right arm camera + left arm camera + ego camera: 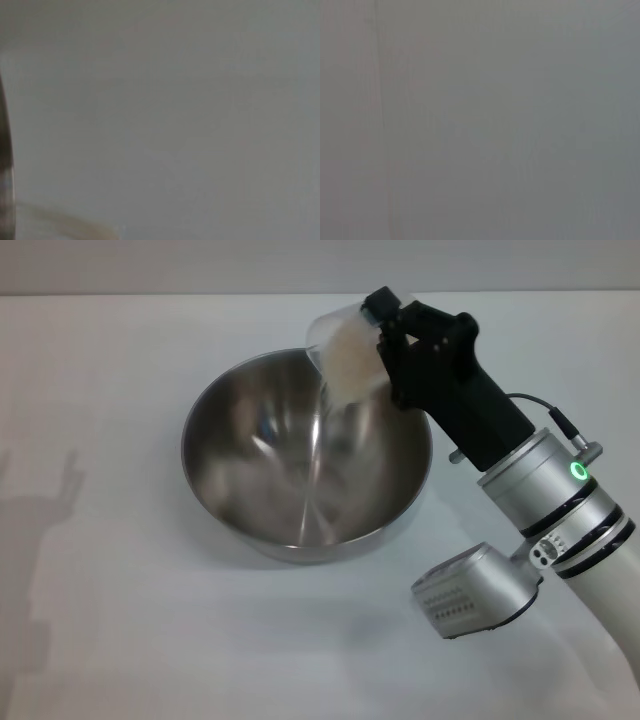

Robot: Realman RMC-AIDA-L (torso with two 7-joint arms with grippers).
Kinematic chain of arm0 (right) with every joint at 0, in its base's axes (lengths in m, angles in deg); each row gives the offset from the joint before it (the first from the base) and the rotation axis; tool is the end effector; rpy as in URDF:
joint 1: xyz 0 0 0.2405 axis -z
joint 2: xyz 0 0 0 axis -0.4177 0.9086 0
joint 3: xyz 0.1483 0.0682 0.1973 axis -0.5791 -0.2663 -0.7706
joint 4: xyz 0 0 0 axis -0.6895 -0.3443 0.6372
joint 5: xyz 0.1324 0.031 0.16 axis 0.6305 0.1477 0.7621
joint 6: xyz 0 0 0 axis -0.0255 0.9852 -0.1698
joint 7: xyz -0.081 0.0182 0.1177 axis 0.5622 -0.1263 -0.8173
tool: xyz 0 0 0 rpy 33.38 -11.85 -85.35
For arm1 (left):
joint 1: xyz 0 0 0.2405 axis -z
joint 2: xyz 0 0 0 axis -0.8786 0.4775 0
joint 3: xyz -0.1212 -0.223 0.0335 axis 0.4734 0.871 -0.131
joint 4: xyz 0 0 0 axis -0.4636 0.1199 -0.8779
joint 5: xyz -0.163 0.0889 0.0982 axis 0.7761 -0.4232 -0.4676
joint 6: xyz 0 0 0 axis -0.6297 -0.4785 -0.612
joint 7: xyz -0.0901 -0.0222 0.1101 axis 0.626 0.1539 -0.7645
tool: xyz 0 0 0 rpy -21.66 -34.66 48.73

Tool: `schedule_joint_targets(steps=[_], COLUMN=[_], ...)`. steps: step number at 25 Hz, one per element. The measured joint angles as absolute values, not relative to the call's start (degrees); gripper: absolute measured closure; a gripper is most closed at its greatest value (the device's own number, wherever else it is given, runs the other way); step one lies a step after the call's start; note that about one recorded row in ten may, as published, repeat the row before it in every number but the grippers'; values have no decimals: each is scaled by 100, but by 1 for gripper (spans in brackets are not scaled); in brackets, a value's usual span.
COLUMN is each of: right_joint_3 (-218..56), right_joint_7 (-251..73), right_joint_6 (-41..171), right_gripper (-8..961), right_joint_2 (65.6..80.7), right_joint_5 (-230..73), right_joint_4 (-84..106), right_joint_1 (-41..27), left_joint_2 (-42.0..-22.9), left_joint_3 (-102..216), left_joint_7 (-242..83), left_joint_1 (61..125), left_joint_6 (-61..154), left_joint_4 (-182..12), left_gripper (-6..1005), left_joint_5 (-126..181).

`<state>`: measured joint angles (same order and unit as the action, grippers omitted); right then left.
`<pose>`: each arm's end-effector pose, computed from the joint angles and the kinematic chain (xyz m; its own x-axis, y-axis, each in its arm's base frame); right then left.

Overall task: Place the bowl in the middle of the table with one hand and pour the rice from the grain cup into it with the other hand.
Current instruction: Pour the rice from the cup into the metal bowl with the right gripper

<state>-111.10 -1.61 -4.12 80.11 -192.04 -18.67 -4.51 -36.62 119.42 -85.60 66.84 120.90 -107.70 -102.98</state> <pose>0.1907 0.3050 -0.0848 0.5604 0.6390 0.5269 0.5258 0.2170 -0.8224 -0.3406 0.2383 0.0058 0.7805 -0.2362 0.5788 0.5968 0.0061 -0.8024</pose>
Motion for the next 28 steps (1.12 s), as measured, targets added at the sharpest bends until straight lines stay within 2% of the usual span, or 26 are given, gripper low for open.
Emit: schedule_joint_targets(steps=[21, 28], right_joint_3=[-11148, -11122], right_joint_7=[1369, 2787], right_joint_6=[54, 382], right_gripper=[924, 913], right_joint_2=[8011, 8014], right_joint_5=[-19831, -19864], right_joint_4=[-1635, -1646], right_joint_1=[-791, -834], left_joint_2=[-3661, -3662], left_joint_3=[11874, 11867], left_joint_7=[-8550, -8550], left_joint_1=[6672, 6706], left_joint_6=[12091, 12091], left_joint_4=[-10785, -10765], left_gripper=[187, 186], left_joint_5=[-10298, -10299])
